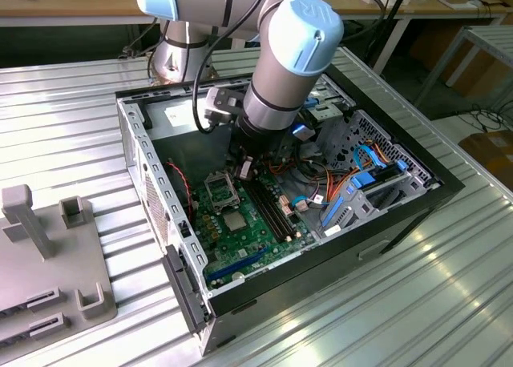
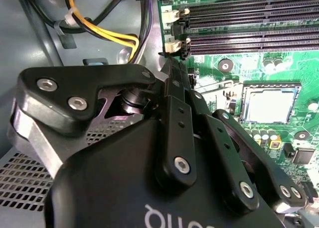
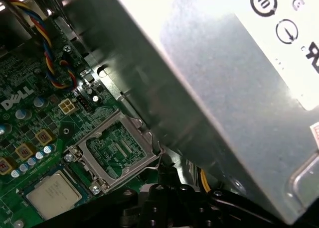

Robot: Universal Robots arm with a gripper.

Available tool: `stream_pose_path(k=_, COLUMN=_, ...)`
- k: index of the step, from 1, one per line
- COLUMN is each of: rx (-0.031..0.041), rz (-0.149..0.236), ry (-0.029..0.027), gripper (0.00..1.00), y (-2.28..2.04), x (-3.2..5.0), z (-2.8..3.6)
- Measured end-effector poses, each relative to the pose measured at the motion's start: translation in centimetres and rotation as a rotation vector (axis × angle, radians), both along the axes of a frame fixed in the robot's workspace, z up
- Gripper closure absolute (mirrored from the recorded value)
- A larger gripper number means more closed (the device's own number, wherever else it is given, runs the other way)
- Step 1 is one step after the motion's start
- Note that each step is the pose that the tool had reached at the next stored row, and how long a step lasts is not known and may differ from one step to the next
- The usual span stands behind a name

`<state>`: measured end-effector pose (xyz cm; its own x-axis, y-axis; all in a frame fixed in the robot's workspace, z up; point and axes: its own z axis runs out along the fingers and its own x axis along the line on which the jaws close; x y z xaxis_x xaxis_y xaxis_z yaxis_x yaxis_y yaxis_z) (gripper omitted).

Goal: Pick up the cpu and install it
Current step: 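Close the cpu cover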

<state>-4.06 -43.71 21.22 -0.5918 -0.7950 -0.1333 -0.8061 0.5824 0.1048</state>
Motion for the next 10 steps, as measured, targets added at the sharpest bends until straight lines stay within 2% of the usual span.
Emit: stream_pose_path(k=10, rx=0.0002, rz=0.0, ry=0.0, gripper=0.89, y=0.0, x=-0.07, z=0.37)
